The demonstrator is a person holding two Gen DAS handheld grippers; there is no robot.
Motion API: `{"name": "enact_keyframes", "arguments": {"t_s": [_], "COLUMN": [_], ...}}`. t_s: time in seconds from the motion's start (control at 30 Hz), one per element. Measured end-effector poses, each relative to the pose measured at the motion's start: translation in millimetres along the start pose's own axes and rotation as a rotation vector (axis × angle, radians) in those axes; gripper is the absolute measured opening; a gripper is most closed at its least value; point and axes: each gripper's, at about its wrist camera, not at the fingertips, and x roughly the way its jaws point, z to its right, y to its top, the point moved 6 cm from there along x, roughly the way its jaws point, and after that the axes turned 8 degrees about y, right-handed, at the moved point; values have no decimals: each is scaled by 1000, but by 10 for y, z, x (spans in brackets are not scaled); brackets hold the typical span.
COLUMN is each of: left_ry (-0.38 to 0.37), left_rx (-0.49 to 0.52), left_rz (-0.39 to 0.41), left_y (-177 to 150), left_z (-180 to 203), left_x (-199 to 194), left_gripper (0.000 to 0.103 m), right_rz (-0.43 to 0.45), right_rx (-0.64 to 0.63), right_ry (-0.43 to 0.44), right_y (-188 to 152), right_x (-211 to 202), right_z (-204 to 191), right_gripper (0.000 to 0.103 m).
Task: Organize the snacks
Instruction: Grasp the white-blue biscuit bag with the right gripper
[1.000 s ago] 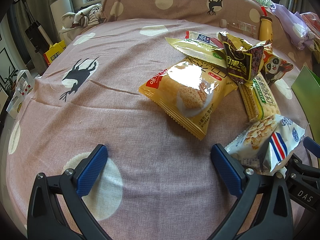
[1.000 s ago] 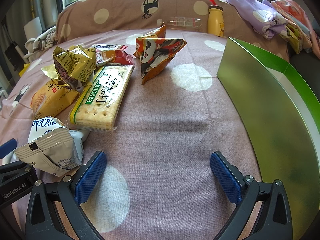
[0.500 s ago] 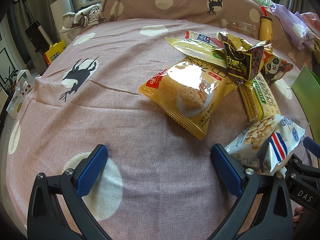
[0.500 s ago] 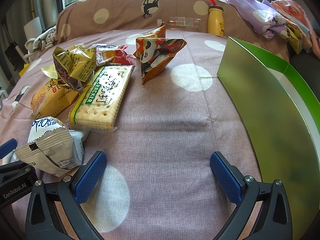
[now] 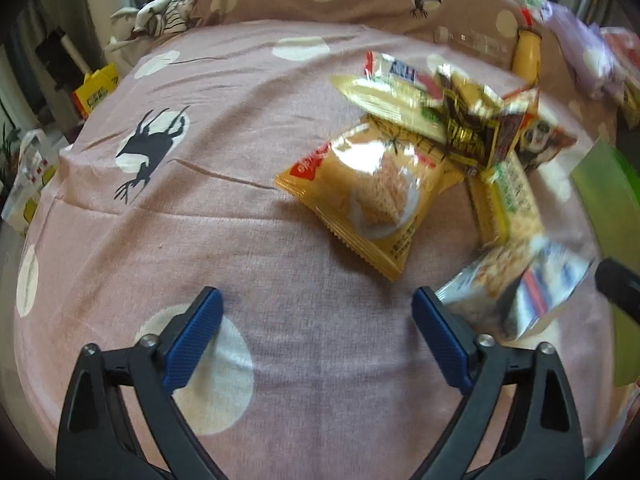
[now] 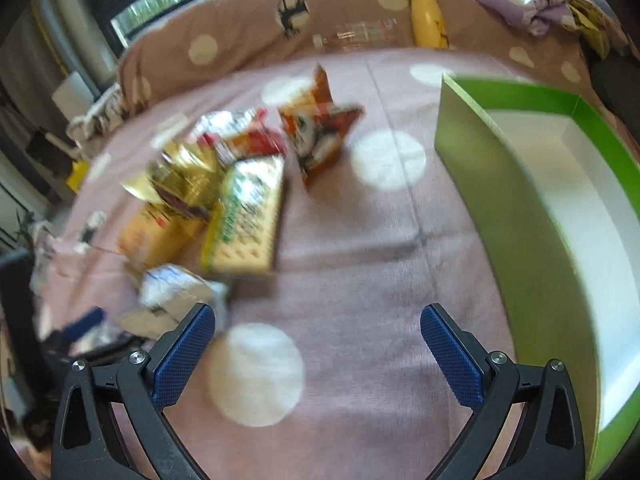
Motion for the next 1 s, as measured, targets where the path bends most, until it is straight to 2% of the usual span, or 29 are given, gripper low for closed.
{"name": "enact_keyframes", "arguments": {"t_s": [0.07,0.13,0.2,0.3,0.33,0.4,0.47,0.53,0.57,0.7,0.83,1.0], "left_ry": [-71,-179,-297,-360,-378,-423,-431,-419,-413,-382,-380,-403], "left_rx": [-61,-108,-99,-47,-37,-22,-9,12,24,53,51,52], "left_rz": [28,51,55,62,60,38,12,-1,3,3,41,70], "left_y": [60,98,90,58,54,-1,-38,-64,-74,-103,-81,-31], "left_z": [-24,15,136,296,347,484,614,716,755,815,763,829], "left_x": [-167,-332,-462,-570,-584,-619,-611,-578,-570,-508,-538,-724], "left_gripper": [92,90,85,79,74,68,62,55,53,32,30,26], "right_rz": [41,63,84,40,2,-15,-37,-71,-85,-117,-98,-45], "right_rx": [0,23,45,116,149,164,169,191,203,199,172,182], "right_ry": [43,107,165,254,306,350,345,365,384,448,423,432], "right_y": [147,280,337,221,170,143,91,31,7,-34,-44,-20], "right_x": [-161,-236,-218,-59,21,71,154,228,267,327,305,98], "right_z": [-133,-235,-275,-242,-238,-236,-216,-201,-204,-285,-309,-260], "right_gripper": [103,103,103,102,97,86,76,59,57,49,40,40]}}
